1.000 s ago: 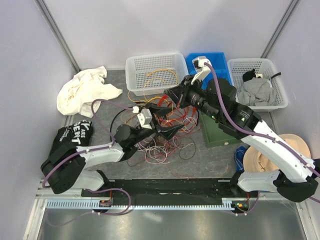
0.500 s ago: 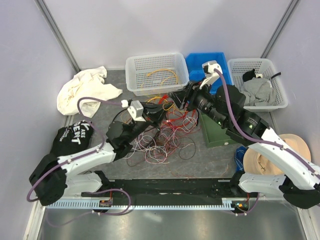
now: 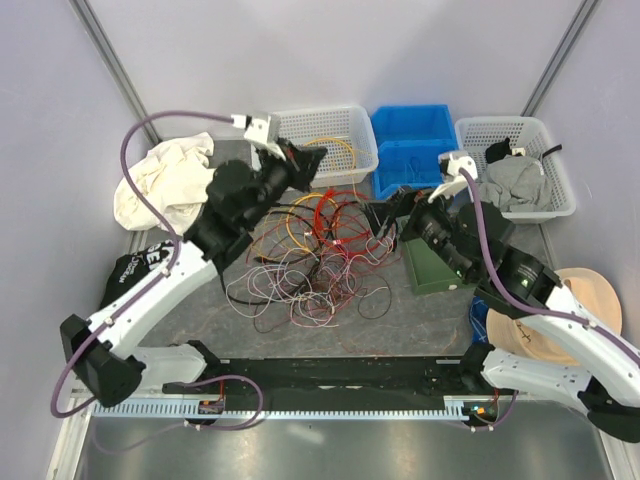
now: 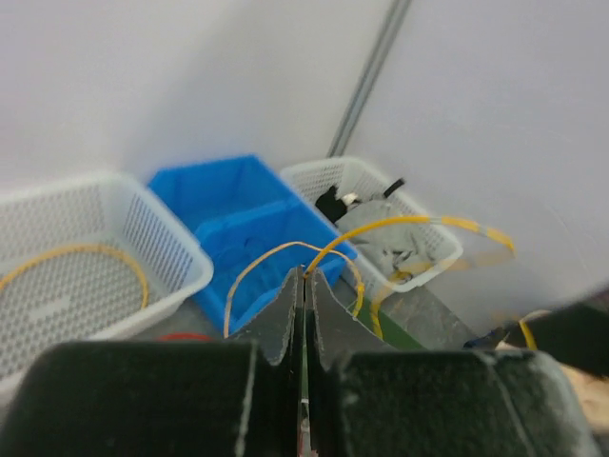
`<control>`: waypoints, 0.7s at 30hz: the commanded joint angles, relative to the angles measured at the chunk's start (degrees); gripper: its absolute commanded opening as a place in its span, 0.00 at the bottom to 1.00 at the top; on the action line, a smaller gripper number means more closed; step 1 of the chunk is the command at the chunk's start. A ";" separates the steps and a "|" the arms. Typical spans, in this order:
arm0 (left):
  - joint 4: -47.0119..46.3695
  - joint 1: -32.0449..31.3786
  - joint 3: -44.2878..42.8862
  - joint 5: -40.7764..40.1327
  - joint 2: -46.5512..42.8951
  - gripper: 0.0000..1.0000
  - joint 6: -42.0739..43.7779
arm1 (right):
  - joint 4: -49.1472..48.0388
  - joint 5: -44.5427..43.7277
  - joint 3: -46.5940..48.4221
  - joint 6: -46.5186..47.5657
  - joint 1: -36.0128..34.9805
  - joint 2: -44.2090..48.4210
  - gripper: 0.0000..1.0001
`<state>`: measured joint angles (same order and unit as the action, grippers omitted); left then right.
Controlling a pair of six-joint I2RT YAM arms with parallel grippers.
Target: Untangle the cables
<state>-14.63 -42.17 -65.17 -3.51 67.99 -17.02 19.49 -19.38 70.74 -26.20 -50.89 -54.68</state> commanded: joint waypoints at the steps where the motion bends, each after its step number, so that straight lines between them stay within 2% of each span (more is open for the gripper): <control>1: 21.81 9.02 -12.06 1.65 9.05 0.02 -14.15 | 0.99 -4.52 -5.51 -1.31 -0.17 5.97 0.98; 2: 27.32 12.52 -17.22 2.88 11.01 0.02 -15.58 | 1.17 -5.05 -6.48 -1.40 -0.17 6.77 0.98; 5: 31.67 16.93 -24.89 7.37 18.22 0.02 -18.31 | 1.96 -5.58 -10.09 -1.66 -0.17 10.02 0.98; 13: 33.53 19.49 -39.23 5.53 31.93 0.02 -15.42 | -0.32 -5.14 -21.15 -4.12 -0.17 16.17 0.98; 21: 35.29 24.24 -56.63 9.30 47.58 0.02 -15.77 | -4.71 -4.79 -29.59 -5.53 -0.17 18.55 0.98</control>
<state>19.38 -20.34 -113.84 2.81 110.34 -31.33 19.44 -23.88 43.77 -30.41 -50.89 -37.23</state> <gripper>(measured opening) 0.025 0.979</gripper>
